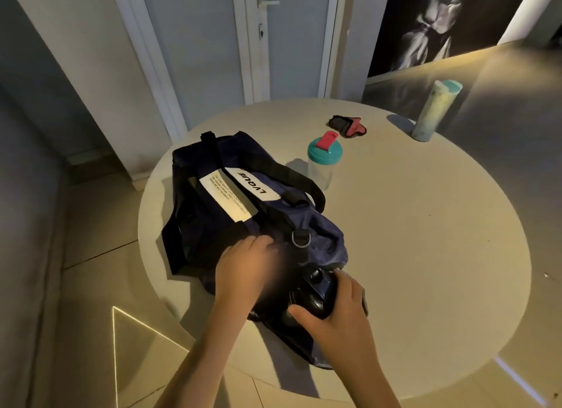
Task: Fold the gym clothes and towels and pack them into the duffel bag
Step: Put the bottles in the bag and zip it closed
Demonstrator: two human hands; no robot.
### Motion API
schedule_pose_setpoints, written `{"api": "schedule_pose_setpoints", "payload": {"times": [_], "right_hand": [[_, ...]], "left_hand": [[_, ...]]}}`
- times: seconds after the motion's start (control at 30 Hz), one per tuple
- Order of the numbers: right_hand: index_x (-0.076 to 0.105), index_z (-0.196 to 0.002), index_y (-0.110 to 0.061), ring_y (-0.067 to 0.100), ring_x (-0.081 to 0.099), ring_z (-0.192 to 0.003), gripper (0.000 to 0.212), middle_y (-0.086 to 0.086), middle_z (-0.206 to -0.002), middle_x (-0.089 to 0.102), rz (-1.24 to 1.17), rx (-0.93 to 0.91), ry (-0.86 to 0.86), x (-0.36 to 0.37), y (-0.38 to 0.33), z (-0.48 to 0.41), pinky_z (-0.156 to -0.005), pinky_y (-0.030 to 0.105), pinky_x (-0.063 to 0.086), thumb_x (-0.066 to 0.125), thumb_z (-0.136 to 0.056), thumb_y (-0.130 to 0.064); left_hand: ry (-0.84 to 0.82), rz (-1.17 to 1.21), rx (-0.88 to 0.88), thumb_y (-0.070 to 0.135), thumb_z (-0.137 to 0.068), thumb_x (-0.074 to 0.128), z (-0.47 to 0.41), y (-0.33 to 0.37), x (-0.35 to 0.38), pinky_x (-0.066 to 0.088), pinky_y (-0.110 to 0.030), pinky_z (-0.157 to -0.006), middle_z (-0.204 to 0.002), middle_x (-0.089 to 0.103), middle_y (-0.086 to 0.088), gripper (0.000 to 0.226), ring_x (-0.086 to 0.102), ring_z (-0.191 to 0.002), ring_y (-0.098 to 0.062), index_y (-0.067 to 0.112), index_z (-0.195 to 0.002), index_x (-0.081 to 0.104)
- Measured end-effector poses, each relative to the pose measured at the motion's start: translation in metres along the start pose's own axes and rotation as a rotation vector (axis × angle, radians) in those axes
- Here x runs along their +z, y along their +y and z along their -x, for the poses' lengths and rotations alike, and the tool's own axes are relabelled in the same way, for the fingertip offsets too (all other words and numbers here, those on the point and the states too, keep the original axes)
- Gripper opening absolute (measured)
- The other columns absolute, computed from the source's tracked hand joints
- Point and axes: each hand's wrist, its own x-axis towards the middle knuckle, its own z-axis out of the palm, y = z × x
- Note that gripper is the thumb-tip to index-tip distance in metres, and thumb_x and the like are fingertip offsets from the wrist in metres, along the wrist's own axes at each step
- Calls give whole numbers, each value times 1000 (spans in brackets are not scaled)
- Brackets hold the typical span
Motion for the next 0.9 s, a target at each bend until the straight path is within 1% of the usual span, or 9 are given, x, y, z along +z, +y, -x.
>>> {"api": "schedule_pose_setpoints", "payload": {"times": [0.07,0.17,0.3,0.4,0.57,0.63,0.73,0.8,0.9], "right_hand": [[30,-129,-31,-19,32,-97,80,-15,-123,30,-28,-40,-39,-1,4,-3,-69,7,36,76,-65,-46],[24,-133,-33,-36,16,-101,78,-19,-122,28,-90,-70,-126,-4,10,-3,-74,1,34,73,-71,-33],[22,-128,-51,-16,39,-111,81,-28,-122,39,-195,-166,-104,3,20,-1,-82,12,40,68,-61,-53],[34,-114,-63,-7,51,-108,63,-29,-117,49,-254,-276,47,18,34,7,-85,20,46,62,-58,-65],[19,-110,-70,-8,48,-110,66,-31,-124,37,-273,-418,77,33,53,13,-87,17,44,61,-59,-63],[19,-122,-62,-3,47,-114,78,-23,-129,37,-260,-466,24,34,57,12,-92,17,41,67,-62,-54],[19,-134,-44,-7,49,-107,88,-24,-122,44,-278,-498,20,36,56,16,-83,5,40,78,-70,-36],[29,-126,-40,-9,51,-105,78,-27,-115,48,-254,-528,65,42,54,17,-87,12,47,80,-67,-35],[36,-133,-34,3,49,-116,82,-14,-128,47,-198,-506,164,53,50,13,-97,33,49,74,-64,-55]], "left_hand": [[20,48,75,30,-89,49,2,-5,4,51,-31,-64,-86,66,2,25,62,-79,-16,14,-94,68],[98,60,194,34,-87,58,7,-10,12,49,-31,-72,-95,64,1,25,58,-88,-15,15,-100,66],[178,-2,371,33,-85,63,9,-14,18,45,-33,-74,-93,64,-2,23,59,-88,-19,14,-95,70],[214,-62,422,30,-86,64,10,-16,18,43,-34,-72,-84,63,-1,19,59,-83,-21,13,-81,69],[162,14,263,37,-88,51,13,-4,7,45,-40,-71,-80,64,1,28,57,-81,-20,16,-84,69],[137,78,203,36,-89,52,17,-1,-2,47,-45,-75,-83,67,0,28,59,-84,-21,16,-89,71],[157,195,138,26,-90,60,22,9,-18,48,-45,-78,-84,66,-2,18,59,-84,-20,11,-89,70],[172,281,77,22,-90,61,21,16,-29,47,-39,-80,-86,65,-4,16,59,-84,-19,8,-89,70],[212,403,0,17,-90,61,13,26,-49,44,-19,-76,-88,64,-4,13,57,-84,-13,7,-89,70]]}}
